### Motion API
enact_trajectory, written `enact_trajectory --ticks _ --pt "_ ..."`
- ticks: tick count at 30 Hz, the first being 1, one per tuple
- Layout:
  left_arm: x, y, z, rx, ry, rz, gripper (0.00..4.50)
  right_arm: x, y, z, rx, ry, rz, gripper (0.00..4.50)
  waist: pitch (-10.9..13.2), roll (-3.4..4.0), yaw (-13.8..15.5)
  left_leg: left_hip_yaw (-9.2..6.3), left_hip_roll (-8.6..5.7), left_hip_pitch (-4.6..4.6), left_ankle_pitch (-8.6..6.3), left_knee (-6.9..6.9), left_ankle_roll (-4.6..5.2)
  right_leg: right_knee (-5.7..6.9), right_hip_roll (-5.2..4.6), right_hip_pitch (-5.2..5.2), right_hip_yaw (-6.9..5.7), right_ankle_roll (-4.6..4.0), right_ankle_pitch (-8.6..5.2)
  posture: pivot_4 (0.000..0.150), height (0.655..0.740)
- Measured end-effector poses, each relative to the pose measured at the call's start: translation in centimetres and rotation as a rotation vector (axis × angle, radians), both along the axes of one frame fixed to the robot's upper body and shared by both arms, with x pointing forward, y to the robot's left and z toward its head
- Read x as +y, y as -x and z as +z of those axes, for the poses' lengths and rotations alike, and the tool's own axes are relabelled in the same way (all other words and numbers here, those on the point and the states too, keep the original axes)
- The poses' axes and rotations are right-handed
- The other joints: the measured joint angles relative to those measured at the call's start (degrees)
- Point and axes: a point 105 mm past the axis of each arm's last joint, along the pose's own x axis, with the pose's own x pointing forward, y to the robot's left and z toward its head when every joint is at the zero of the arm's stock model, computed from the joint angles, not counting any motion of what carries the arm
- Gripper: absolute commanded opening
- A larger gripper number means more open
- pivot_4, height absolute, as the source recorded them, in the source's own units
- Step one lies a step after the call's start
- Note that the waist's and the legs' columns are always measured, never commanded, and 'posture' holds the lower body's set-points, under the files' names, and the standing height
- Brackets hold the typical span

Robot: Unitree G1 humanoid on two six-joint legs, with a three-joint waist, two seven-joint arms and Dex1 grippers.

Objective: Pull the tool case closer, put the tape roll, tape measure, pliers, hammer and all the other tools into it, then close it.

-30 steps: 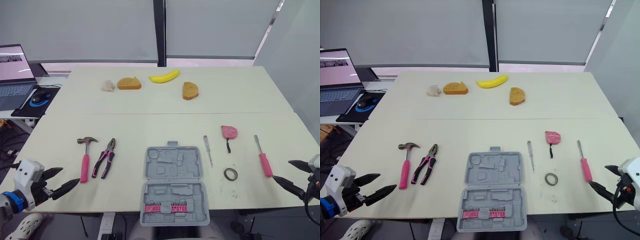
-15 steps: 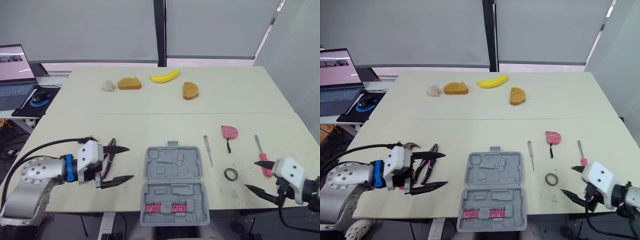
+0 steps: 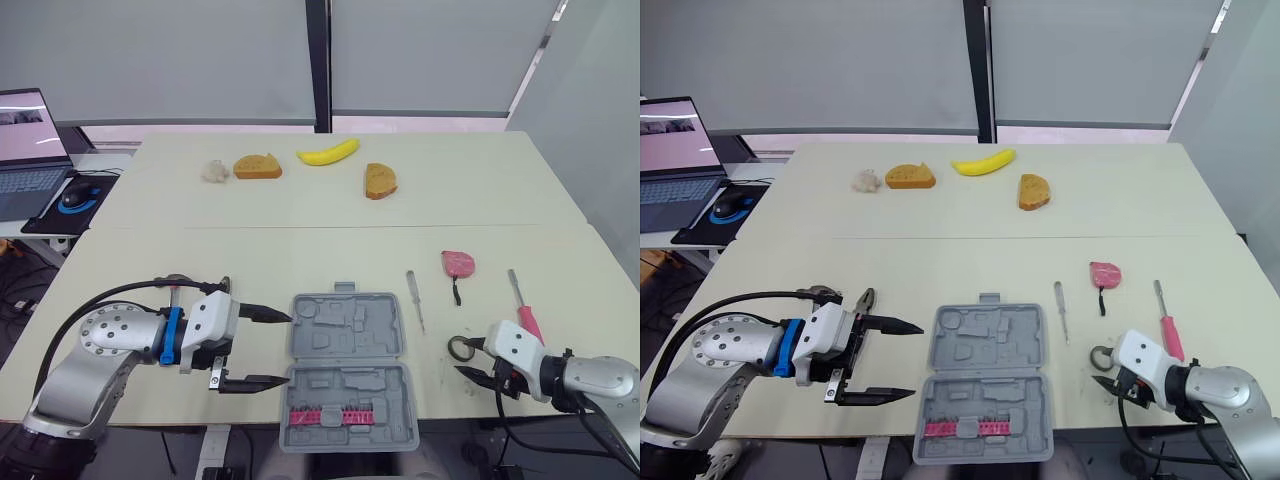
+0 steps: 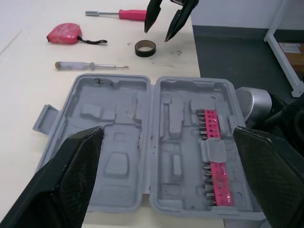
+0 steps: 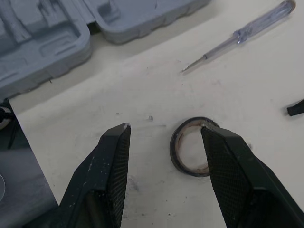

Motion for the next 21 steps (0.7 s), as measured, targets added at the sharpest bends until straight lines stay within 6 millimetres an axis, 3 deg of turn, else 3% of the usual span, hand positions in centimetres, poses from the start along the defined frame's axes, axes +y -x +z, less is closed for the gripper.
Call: enact_trajectory --ticks 5,11,18,21 --pt "-0.6 0.4 0.0 -0.002 0.003 -0.026 4.50 -0.5 -0.3 -1.8 0.027 0.035 0.001 2.53 0.0 0.00 0.0 -0.01 0.00 0.01 0.00 0.01 0.00 0.01 0.03 0.01 0.01 0.00 0.00 0.150 0.7400" --pt "-0.9 0.5 0.0 -0.010 0.004 -0.050 4.50 -0.2 -1.4 -2.3 -0.002 0.045 0.035 2.53 0.0 -0.01 -0.1 -0.05 0.03 0.04 0.00 0.04 0.00 0.01 0.11 0.06 0.01 0.01 0.01 0.150 0.7400" --pt "-1.1 0.4 0.0 -0.011 0.004 -0.060 4.50 0.4 -1.8 -2.3 -0.017 0.032 0.055 1.32 0.0 -0.01 -0.1 -0.05 0.18 0.07 0.00 0.07 0.00 0.02 0.30 0.09 0.05 0.00 0.02 0.150 0.7400" --pt "-1.1 0.5 0.0 -0.011 0.004 -0.061 4.50 0.5 -1.8 -2.3 -0.016 0.036 0.058 1.32 0.0 -0.01 -0.1 -0.04 0.23 0.06 0.00 0.09 -0.01 0.02 0.34 0.09 0.06 -0.01 0.03 0.150 0.7400"
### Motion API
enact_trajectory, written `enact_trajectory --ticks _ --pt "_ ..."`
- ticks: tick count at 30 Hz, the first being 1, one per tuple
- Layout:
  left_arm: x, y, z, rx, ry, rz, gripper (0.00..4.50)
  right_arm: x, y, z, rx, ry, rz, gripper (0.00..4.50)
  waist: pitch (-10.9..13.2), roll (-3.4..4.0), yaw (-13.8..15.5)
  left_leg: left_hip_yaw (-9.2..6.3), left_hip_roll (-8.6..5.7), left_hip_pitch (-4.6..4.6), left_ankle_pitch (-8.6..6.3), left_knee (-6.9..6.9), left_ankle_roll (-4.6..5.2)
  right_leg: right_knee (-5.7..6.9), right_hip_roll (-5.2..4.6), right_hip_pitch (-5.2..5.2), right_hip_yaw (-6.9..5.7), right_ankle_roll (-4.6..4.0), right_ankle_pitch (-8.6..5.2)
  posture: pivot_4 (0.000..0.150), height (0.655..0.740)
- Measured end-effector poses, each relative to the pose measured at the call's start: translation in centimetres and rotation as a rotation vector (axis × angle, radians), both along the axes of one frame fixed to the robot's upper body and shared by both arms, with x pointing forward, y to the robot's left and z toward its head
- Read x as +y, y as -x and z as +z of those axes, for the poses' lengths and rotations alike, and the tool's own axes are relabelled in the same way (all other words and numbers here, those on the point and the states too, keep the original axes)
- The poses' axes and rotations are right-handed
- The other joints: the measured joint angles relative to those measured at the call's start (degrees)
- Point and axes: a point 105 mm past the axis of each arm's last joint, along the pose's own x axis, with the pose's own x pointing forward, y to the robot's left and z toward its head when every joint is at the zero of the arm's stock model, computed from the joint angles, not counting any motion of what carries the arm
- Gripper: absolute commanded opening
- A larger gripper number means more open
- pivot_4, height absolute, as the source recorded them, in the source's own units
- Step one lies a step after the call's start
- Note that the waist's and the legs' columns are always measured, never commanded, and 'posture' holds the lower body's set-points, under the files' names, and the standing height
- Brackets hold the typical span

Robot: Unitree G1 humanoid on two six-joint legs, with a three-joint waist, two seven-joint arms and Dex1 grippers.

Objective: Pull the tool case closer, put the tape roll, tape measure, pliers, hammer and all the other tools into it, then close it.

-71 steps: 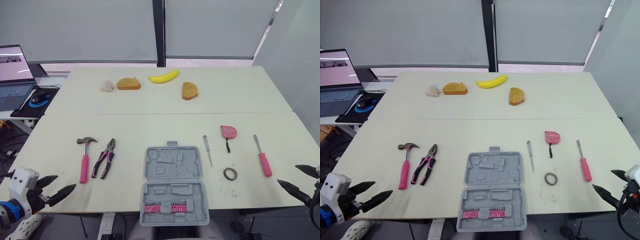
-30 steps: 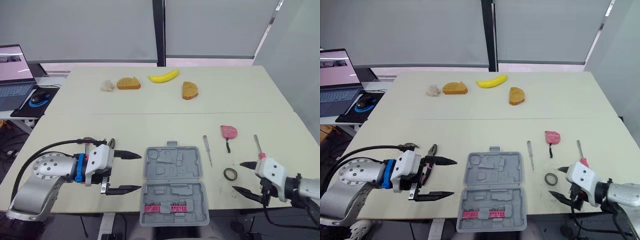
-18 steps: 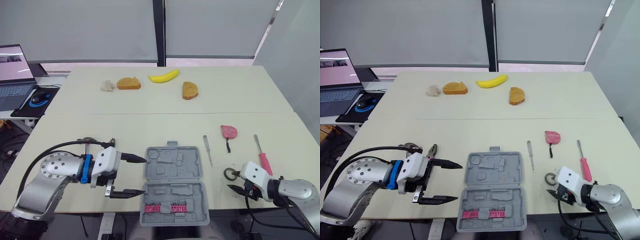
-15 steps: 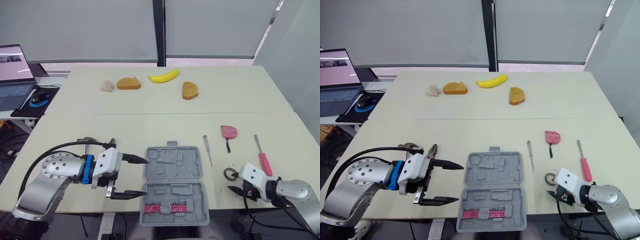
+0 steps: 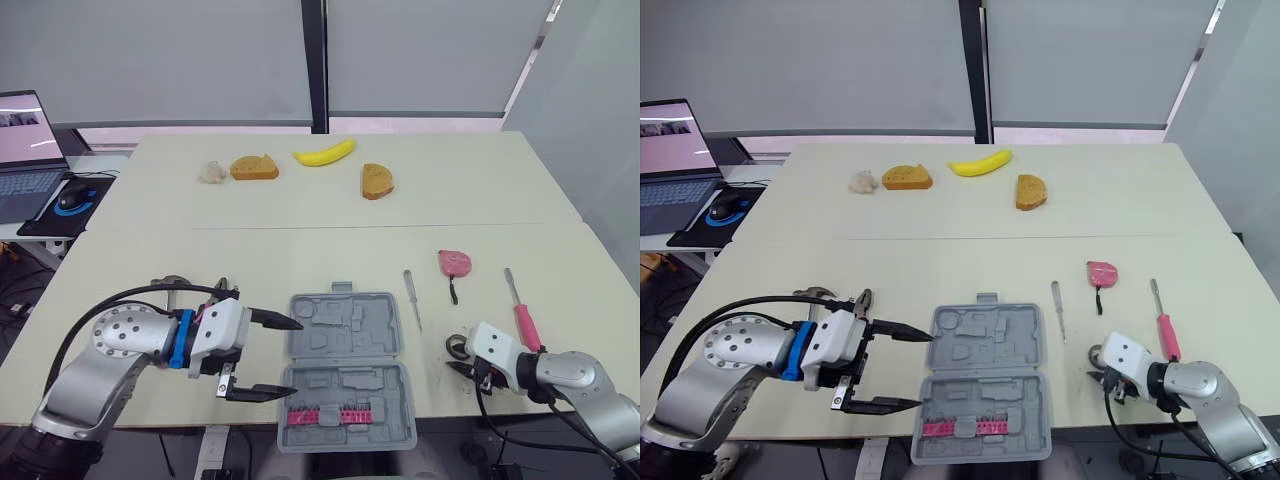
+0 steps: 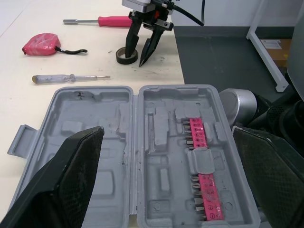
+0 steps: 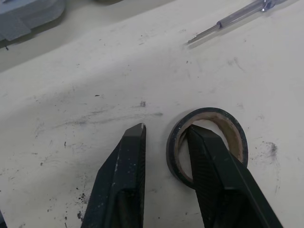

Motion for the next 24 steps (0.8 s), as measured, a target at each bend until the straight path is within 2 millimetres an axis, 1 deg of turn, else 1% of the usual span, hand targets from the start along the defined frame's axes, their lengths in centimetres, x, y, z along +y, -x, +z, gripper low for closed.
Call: enact_trajectory --ticks 7,11,16,19,21,24 --pt "0.0 0.0 0.0 -0.006 0.000 -0.002 4.50 -0.1 0.0 0.0 0.002 0.009 -0.003 1.32 0.0 0.00 0.0 0.01 0.03 0.00 0.00 0.01 0.00 0.00 0.04 -0.01 0.01 -0.01 0.01 0.150 0.7400" --pt "-0.2 -0.2 0.2 -0.019 0.010 -0.008 4.50 -0.2 -0.1 -0.1 0.005 0.007 -0.005 0.78 0.0 0.00 0.0 0.00 0.05 0.00 0.00 0.04 0.00 0.00 0.06 0.01 0.01 -0.02 0.01 0.150 0.7400" --pt "-0.9 0.0 0.5 -0.007 0.073 -0.023 4.50 -0.2 -0.2 0.0 0.007 0.001 -0.007 0.01 0.0 0.00 0.0 0.01 0.08 0.00 0.00 0.06 0.00 0.00 0.09 0.01 0.01 -0.03 0.02 0.150 0.7400" --pt "-1.1 0.0 0.6 -0.010 0.099 -0.034 4.50 -0.3 0.0 0.1 0.024 -0.004 -0.008 0.01 0.0 0.01 0.0 0.01 0.10 -0.01 0.00 0.09 0.00 0.00 0.11 0.01 0.01 -0.05 0.03 0.150 0.7400" --pt "-1.1 0.0 0.7 -0.013 0.101 -0.035 4.50 -0.4 0.2 0.7 0.031 0.004 0.001 0.01 0.0 0.04 0.0 0.01 0.10 -0.02 0.00 0.09 0.00 0.01 0.11 -0.01 0.02 -0.05 0.03 0.150 0.7400" --pt "-0.8 -0.4 0.8 -0.024 0.101 -0.016 4.50 0.2 0.0 2.6 0.018 -0.004 0.033 0.01 0.0 0.05 0.0 0.02 0.19 -0.02 0.00 0.09 0.00 0.01 0.21 -0.03 0.04 -0.06 0.04 0.150 0.7400"
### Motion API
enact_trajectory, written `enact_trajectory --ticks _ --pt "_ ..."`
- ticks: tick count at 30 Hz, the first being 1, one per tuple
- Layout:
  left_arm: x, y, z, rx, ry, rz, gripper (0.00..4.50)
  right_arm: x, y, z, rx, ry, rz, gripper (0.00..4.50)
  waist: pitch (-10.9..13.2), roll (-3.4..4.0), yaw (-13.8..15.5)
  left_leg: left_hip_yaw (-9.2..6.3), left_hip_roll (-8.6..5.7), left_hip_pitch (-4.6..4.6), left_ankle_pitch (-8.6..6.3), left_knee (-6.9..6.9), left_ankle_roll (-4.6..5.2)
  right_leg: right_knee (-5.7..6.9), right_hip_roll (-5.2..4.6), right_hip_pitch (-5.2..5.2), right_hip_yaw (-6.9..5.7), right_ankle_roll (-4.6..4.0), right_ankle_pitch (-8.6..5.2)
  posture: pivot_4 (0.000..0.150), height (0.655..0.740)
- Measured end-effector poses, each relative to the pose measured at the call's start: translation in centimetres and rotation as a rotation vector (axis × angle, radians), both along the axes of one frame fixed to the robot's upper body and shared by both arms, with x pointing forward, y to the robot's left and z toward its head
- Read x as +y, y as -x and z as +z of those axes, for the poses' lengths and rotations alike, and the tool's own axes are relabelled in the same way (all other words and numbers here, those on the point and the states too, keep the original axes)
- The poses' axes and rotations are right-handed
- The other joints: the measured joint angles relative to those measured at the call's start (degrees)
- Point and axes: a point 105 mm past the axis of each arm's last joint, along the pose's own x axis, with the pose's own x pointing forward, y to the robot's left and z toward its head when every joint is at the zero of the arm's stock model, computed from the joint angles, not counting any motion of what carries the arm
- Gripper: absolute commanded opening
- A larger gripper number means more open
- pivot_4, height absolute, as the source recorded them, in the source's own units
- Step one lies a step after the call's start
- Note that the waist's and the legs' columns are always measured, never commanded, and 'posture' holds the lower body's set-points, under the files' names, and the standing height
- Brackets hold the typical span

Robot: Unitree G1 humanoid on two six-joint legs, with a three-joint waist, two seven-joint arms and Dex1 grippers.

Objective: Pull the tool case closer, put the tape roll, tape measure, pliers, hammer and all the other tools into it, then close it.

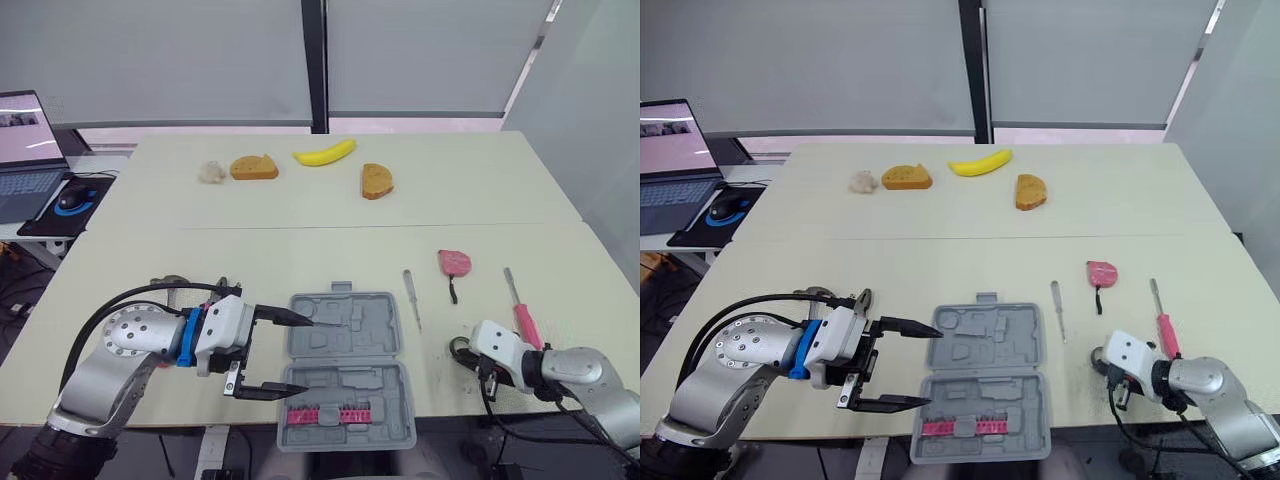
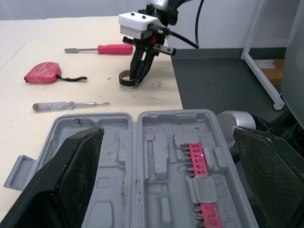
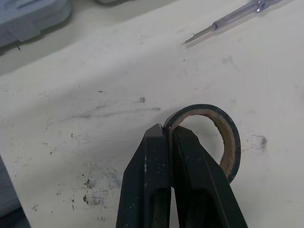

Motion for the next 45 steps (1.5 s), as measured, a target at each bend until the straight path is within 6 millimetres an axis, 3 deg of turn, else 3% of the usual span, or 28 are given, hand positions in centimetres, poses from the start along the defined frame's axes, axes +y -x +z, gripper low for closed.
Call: enact_trajectory --ticks 3,6,15,20,28,33,45 --pt "0.8 -0.6 0.3 -0.013 -0.011 0.048 4.50 2.1 -1.1 3.0 -0.038 -0.042 0.052 0.01 0.0 0.01 -0.3 0.01 0.14 0.01 0.00 0.00 0.00 0.00 0.15 -0.05 0.03 -0.10 0.06 0.150 0.7400" --pt "2.1 -1.4 0.7 -0.009 -0.005 0.146 4.50 5.8 -2.7 5.5 -0.086 -0.103 0.124 0.01 0.0 0.00 -0.6 -0.06 0.23 0.01 0.00 -0.02 0.00 0.00 0.23 -0.07 -0.03 -0.14 0.07 0.150 0.7400" --pt "6.8 -1.2 1.1 -0.004 -0.011 0.332 4.50 17.9 -5.3 5.7 0.010 -0.214 0.304 0.01 0.0 0.03 -1.4 -0.06 0.17 -0.06 0.00 -0.04 -0.09 -0.02 0.18 -0.29 0.03 -0.20 0.09 0.150 0.7400" --pt "7.9 -1.2 0.3 -0.008 -0.036 0.358 4.50 21.7 -6.3 4.5 0.052 -0.186 0.356 0.01 0.0 0.05 -1.2 -0.09 0.15 -0.02 -0.02 -0.02 -0.18 -0.02 0.17 -0.47 0.02 -0.25 0.12 0.150 0.7400" --pt "10.0 -1.7 -0.6 -0.005 -0.065 0.440 4.50 24.7 -8.3 2.9 0.066 -0.142 0.353 0.01 0.0 0.06 -1.7 -0.08 0.18 -0.05 0.03 -0.13 -0.33 0.12 0.21 -0.73 0.05 -0.30 0.15 0.150 0.7400" --pt "10.1 -1.8 -0.6 -0.017 -0.069 0.438 4.50 25.8 -8.5 2.2 0.091 -0.133 0.365 0.01 0.0 0.06 -1.6 -0.06 0.17 -0.06 0.01 -0.13 -0.38 0.11 0.21 -0.75 0.08 -0.31 0.16 0.150 0.7400" --pt "10.2 -1.5 -1.0 -0.018 -0.087 0.438 4.50 26.5 -8.4 0.6 0.109 -0.102 0.387 0.01 0.1 0.09 -1.7 -0.06 0.17 -0.05 -0.03 -0.14 -0.44 0.15 0.22 -0.81 0.09 -0.31 0.16 0.150 0.7400"
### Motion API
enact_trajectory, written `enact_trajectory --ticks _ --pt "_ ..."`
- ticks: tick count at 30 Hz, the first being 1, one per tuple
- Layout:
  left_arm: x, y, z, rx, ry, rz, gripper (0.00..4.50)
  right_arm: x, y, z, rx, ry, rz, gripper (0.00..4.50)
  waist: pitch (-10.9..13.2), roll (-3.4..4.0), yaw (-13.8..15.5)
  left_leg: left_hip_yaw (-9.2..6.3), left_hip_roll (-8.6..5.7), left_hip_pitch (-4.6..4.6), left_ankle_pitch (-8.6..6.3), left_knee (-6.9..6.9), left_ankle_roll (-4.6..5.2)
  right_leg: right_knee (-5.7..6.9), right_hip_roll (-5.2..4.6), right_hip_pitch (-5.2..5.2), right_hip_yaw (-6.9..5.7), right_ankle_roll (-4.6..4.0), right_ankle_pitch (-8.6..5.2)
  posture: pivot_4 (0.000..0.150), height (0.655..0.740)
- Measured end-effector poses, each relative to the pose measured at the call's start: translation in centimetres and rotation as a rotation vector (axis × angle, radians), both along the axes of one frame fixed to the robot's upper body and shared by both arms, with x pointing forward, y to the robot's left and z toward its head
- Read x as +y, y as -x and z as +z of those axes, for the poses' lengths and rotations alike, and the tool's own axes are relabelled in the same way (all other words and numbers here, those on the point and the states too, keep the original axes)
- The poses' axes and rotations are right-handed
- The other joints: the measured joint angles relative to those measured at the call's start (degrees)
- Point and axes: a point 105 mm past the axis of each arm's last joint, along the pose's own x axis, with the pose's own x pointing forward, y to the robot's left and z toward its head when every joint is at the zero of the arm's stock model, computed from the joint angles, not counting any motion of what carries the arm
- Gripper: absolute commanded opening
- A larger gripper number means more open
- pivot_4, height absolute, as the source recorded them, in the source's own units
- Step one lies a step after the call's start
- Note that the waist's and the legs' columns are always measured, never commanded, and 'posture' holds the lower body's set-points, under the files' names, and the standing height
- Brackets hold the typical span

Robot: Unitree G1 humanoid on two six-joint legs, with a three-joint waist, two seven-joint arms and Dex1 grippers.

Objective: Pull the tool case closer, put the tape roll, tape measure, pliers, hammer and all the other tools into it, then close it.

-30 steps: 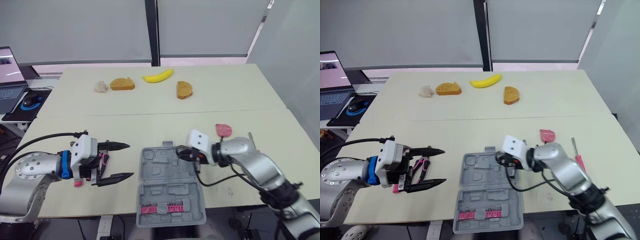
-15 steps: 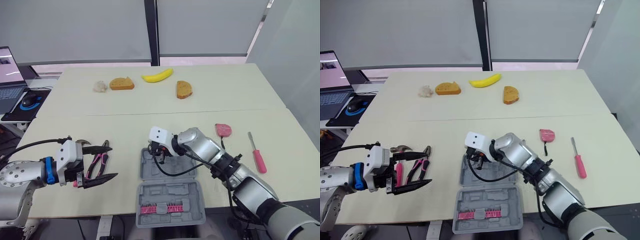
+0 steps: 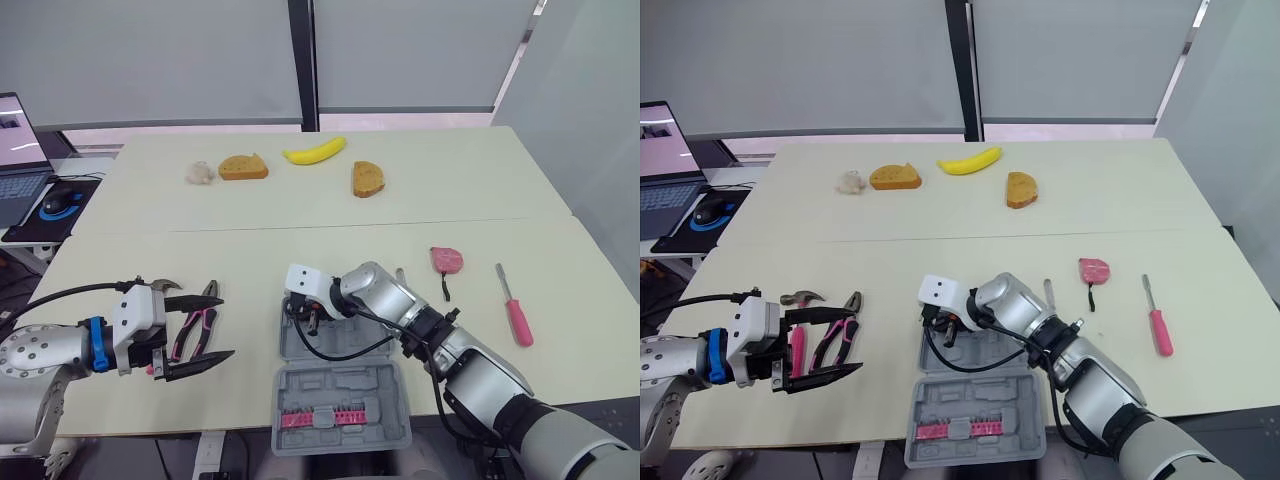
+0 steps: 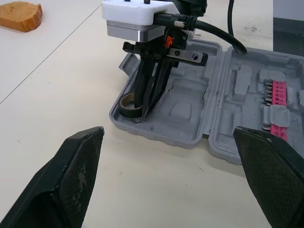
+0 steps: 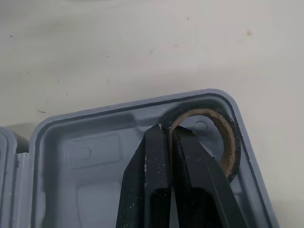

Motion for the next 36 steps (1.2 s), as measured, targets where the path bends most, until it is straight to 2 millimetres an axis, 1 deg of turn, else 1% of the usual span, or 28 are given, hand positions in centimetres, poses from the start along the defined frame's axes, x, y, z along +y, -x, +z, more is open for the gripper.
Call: enact_trajectory --ticks 6,12,14,18,24,27,28,30,32,33,36 --pt "0.0 0.0 0.0 -0.003 -0.004 -0.003 4.50 0.5 0.1 0.0 0.003 0.001 0.018 0.01 0.0 0.00 0.0 0.00 0.00 0.00 -0.01 0.00 -0.02 0.03 0.01 -0.03 0.01 0.00 0.00 0.150 0.7400" --pt "0.0 0.0 0.0 -0.004 -0.010 -0.003 4.50 0.6 0.2 -0.2 0.004 0.004 0.026 0.01 0.0 0.00 0.0 0.00 0.00 0.00 -0.01 0.00 -0.03 0.05 0.01 -0.06 0.01 0.00 0.00 0.150 0.7400" --pt "0.0 0.0 0.0 -0.004 -0.012 -0.003 4.50 0.6 0.1 -0.2 0.001 0.002 0.028 0.59 0.0 0.01 0.0 0.00 0.00 0.00 -0.02 -0.01 -0.03 0.07 0.01 -0.07 0.01 0.00 0.00 0.150 0.7400" --pt "0.0 0.0 0.0 -0.006 -0.017 -0.004 4.50 0.4 0.0 0.2 0.001 -0.006 0.028 1.44 0.0 0.01 0.0 0.01 0.00 -0.02 -0.02 0.00 -0.04 0.11 0.01 -0.11 0.02 0.00 0.00 0.150 0.7400" --pt "0.0 -0.1 0.0 -0.011 -0.021 -0.005 4.50 0.3 0.3 2.8 0.005 -0.059 0.060 2.84 0.0 0.01 0.0 0.03 0.00 -0.03 -0.02 0.00 -0.05 0.27 0.00 -0.21 0.04 0.00 0.00 0.150 0.7400" --pt "-0.1 -0.3 0.2 -0.021 -0.022 -0.008 4.50 0.4 0.6 3.8 -0.037 -0.093 0.098 2.84 0.0 0.00 0.0 0.02 0.01 -0.03 -0.02 0.00 -0.06 0.31 0.00 -0.23 0.02 -0.01 0.00 0.150 0.7400" --pt "-0.2 -0.4 0.3 -0.022 -0.022 -0.008 4.50 0.5 0.8 3.8 -0.053 -0.110 0.110 2.84 0.0 0.00 0.0 0.03 0.01 -0.02 -0.02 0.00 -0.06 0.32 0.00 -0.22 0.03 -0.01 0.00 0.150 0.7400" --pt "-0.2 -0.4 0.2 -0.019 -0.022 -0.010 4.50 0.5 1.1 3.3 -0.073 -0.135 0.116 2.84 0.0 0.00 0.0 0.04 0.01 -0.02 -0.02 0.00 -0.06 0.32 0.00 -0.23 0.03 -0.01 0.00 0.150 0.7400" --pt "-0.3 -0.4 0.2 -0.018 -0.022 -0.010 4.50 0.4 1.1 2.9 -0.082 -0.146 0.110 2.50 0.0 0.00 0.0 0.06 0.01 -0.03 -0.02 0.01 -0.07 0.33 0.00 -0.25 0.04 -0.01 0.00 0.150 0.7400" --pt "-0.3 -0.4 0.2 -0.018 -0.021 -0.009 4.50 0.4 1.1 2.9 -0.093 -0.152 0.106 2.41 0.0 0.00 0.0 0.06 0.01 -0.03 -0.01 0.01 -0.07 0.36 0.00 -0.26 0.05 -0.01 0.00 0.150 0.7400" --pt "-0.2 -0.4 0.2 -0.019 -0.021 -0.007 4.50 0.5 0.9 3.1 -0.123 -0.162 0.108 1.71 0.0 0.00 0.0 0.05 0.02 -0.02 0.00 0.00 -0.09 0.39 0.01 -0.27 0.03 -0.01 -0.01 0.150 0.7400"
